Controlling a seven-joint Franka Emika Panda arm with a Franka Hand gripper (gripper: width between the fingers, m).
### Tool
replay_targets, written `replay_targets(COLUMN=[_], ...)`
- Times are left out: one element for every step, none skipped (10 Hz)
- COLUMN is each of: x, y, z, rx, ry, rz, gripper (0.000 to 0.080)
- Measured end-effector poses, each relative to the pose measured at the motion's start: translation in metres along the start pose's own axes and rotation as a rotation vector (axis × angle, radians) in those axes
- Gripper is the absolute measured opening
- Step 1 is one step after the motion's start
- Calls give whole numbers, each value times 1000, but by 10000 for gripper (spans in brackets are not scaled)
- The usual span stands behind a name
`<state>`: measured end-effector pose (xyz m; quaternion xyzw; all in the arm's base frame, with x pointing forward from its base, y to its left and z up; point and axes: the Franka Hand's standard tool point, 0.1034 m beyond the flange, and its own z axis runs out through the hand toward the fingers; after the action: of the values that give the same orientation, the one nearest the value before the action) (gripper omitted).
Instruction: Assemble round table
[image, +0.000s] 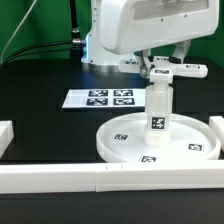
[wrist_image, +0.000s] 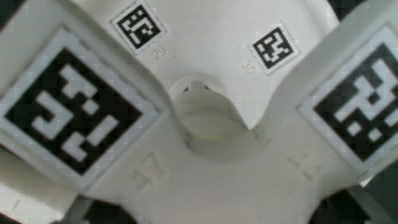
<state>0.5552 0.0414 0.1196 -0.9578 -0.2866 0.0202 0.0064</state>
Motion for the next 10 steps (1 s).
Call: replay_targets(x=[-1,-1,-1,0,-1,-1,-1,-3,-1,1], y=[0,0,0,0,0,0,1,2,4,6], z=[1,3,5,6,10,14,17,21,21,20], rx=[1,2,2,0,1,1,2,4,-6,-13], ry=[-2,-4,-4,0,-1,-1,-2,-4,12,23], rz=[1,1,1,1,-1,-3,-2,1,3,3], gripper=[446,446,446,446,446,446,446,446,446,446])
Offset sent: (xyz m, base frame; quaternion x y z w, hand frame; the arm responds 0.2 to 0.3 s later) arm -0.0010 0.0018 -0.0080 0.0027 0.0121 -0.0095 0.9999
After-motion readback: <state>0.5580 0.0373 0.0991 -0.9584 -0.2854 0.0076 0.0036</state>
